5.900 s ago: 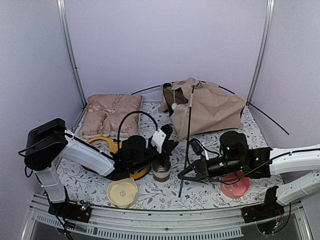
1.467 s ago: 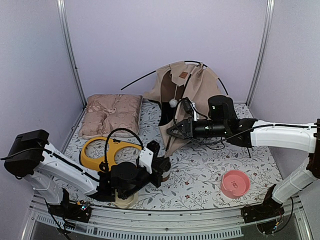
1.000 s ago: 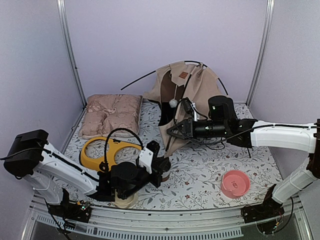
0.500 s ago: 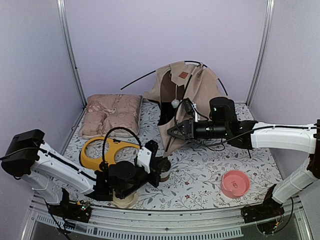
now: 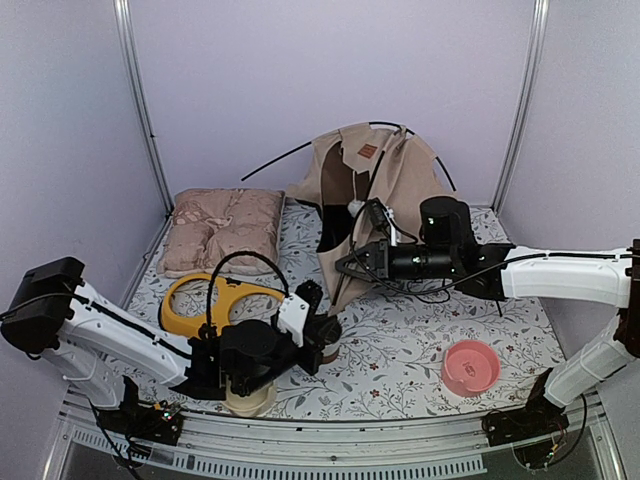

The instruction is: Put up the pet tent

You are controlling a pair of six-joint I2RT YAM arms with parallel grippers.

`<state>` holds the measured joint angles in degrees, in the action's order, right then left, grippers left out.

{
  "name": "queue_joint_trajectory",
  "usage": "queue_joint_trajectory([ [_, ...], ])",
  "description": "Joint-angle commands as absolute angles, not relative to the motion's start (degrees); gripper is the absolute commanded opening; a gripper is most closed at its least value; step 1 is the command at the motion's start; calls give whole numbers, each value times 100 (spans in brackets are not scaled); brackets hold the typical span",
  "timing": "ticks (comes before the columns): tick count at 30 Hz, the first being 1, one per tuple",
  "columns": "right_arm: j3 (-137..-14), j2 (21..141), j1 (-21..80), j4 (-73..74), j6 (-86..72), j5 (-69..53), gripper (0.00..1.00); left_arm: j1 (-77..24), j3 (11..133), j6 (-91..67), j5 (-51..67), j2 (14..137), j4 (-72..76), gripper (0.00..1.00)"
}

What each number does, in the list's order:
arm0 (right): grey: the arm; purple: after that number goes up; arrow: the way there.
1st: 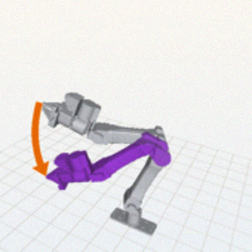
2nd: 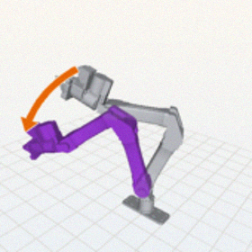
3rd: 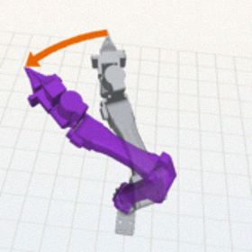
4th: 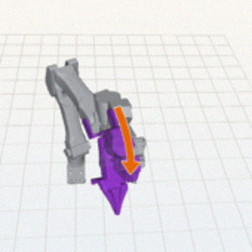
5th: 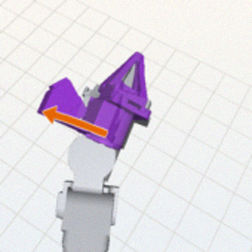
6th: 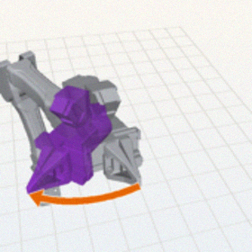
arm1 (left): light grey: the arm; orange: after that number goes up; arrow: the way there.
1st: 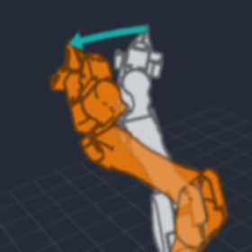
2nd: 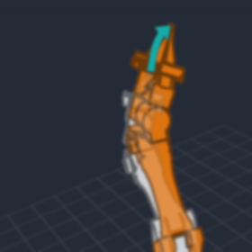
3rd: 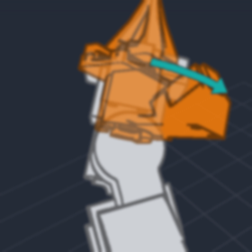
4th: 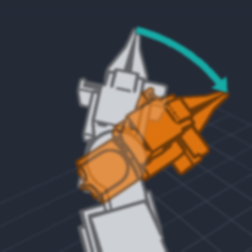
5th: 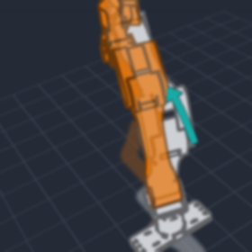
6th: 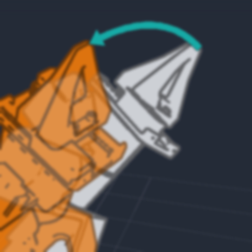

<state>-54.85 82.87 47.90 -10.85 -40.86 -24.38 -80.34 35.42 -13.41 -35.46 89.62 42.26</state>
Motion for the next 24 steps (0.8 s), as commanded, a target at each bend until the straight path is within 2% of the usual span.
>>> queue_joint_trajectory([
  [1,-5446,8241,4142,-1701,-4210,-1148,0,-8484,3457,-1229,-2616,8879,3362,0],
  [24,-5258,8351,4609,-1413,-3970,-898,0,-7956,3795,-1308,-2129,8464,2687,0],
])
